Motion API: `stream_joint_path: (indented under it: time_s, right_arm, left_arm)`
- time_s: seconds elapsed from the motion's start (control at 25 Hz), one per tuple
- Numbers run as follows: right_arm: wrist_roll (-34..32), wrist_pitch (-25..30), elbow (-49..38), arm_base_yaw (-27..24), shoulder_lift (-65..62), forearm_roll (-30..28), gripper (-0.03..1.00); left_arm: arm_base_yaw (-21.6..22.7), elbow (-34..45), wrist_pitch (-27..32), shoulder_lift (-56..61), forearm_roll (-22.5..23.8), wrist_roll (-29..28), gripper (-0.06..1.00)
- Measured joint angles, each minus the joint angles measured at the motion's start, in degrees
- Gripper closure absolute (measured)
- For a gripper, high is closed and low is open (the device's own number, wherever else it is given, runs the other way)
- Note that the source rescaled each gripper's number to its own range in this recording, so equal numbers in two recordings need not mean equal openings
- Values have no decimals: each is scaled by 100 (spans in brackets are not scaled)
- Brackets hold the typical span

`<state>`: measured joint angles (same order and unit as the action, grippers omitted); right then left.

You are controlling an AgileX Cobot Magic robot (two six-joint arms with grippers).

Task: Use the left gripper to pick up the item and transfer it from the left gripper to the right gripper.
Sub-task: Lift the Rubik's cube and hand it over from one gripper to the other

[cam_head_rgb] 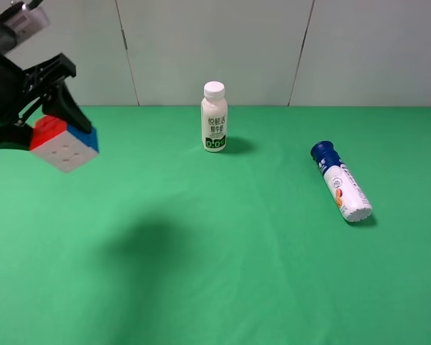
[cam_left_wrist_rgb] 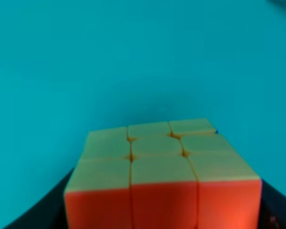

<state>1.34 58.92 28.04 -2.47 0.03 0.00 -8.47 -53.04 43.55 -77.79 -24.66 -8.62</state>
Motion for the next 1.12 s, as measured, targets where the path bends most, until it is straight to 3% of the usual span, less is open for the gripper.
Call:
stream_joint_path:
  time_s: [0.24, 0.68, 1.12]
  right_arm:
    - [0, 0, 0, 0, 0, 0, -3]
    - [0, 0, 0, 0, 0, 0, -3]
    - [0, 0, 0, 0, 0, 0, -3]
  left_arm:
    - [0, 0, 45, 0, -1753, 1229, 94]
    - [0, 0, 612, 0, -3775, 2648, 94]
    - [0, 0, 1074, -170, -4569, 3049, 94]
